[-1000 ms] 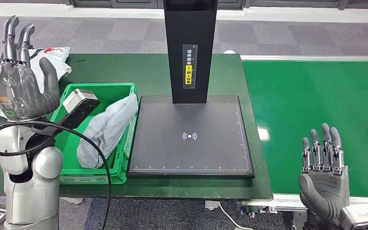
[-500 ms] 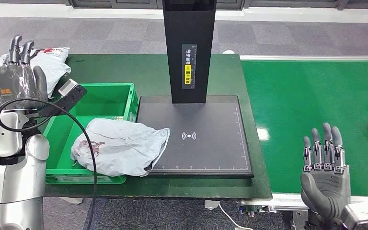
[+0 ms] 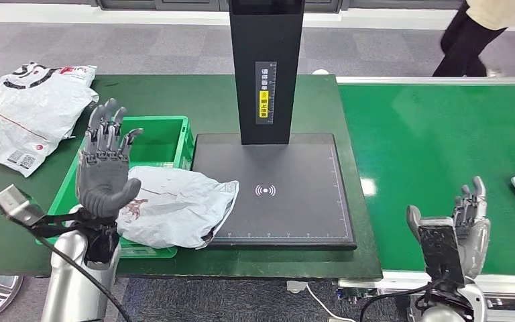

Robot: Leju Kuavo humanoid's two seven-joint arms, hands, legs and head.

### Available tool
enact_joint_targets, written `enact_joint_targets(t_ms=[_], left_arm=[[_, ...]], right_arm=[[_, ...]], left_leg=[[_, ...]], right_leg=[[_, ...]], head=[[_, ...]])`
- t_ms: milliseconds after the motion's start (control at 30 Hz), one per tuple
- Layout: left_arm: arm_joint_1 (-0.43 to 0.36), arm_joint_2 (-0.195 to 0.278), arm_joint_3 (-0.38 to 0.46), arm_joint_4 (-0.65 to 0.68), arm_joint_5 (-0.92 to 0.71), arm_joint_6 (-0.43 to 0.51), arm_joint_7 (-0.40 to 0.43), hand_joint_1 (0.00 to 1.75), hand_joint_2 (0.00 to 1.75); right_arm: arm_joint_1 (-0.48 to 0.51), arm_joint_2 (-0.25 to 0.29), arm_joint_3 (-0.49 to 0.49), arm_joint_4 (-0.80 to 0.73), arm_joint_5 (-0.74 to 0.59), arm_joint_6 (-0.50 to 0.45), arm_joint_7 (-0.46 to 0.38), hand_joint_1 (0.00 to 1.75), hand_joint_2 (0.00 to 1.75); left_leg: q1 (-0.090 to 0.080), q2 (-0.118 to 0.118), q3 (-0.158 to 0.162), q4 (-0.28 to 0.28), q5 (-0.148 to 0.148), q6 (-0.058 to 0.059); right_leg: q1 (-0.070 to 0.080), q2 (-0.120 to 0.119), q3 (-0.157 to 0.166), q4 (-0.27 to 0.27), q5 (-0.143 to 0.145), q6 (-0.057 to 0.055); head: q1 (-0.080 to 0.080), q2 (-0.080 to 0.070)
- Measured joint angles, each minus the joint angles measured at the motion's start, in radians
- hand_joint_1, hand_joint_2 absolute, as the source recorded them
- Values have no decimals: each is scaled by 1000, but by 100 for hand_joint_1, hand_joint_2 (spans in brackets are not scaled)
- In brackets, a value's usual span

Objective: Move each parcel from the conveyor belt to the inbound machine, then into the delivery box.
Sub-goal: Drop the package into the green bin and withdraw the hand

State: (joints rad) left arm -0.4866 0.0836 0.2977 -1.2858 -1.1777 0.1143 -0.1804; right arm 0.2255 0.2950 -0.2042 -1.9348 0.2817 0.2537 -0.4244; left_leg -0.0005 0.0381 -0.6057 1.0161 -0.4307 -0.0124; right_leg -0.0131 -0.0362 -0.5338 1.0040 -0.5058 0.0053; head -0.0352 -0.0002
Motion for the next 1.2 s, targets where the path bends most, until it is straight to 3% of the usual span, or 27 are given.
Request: enact_joint_targets(t_ms=[67,100,167,233,467,633,767,1000,1200], left_arm=[[78,-76,-6,-32,569,-263,-275,0,175],[141,-133,-35,-103,926,-452,-355,0,175],[266,-238,-143,-259,1418,-734,-320,0,175],[338,-294,-227,-348,1589,-845,-264,0,175],[401,-306,-324,-378,1454,-774,-281,0,175],[438,-302,-374,-378,1411,-761,-316,0,175],[463,-297,-404,-380,1371,-760,-336,0,175],[506,-291,-435,-386,1349,-763,-363,0,175],[525,-288,-447,-397,1328,-799,-373,0,175]], right_arm=[[-46,-22,-1,94,154,-151,50,0,175],[-71,-41,-1,132,282,-253,88,0,175],[-117,-83,4,164,588,-402,216,0,175],[-153,-111,11,176,814,-464,329,0,175],[-266,-203,6,281,1059,-509,480,0,175],[-332,-269,-24,353,1077,-524,497,0,175],[-332,-299,-58,374,1079,-551,506,0,175],[-309,-320,-97,393,1082,-570,507,0,175],[-309,-336,-115,411,1141,-572,560,0,175]], left_leg=[[-1,0,-1,1,0,1],[-2,0,-1,1,-1,1],[-3,0,-2,2,-2,3],[-4,0,-2,1,-1,2],[-2,0,-2,2,1,3],[-3,-2,-2,2,1,4],[-3,-3,-3,2,0,4],[-3,-2,-3,2,0,4],[-3,-2,-3,2,0,4]], right_leg=[[-1,0,0,0,0,1],[-2,0,-1,0,1,1],[-2,0,-1,-1,1,2],[-1,-1,-1,0,1,2],[-2,0,-1,0,2,3],[-2,-2,-1,-1,3,4],[-3,-2,-1,-1,3,4],[-2,-2,-2,-1,2,4],[-2,-2,-1,-1,2,4]], head=[[0,0],[0,0],[0,0],[0,0],[0,0],[0,0],[0,0],[0,0],[0,0]])
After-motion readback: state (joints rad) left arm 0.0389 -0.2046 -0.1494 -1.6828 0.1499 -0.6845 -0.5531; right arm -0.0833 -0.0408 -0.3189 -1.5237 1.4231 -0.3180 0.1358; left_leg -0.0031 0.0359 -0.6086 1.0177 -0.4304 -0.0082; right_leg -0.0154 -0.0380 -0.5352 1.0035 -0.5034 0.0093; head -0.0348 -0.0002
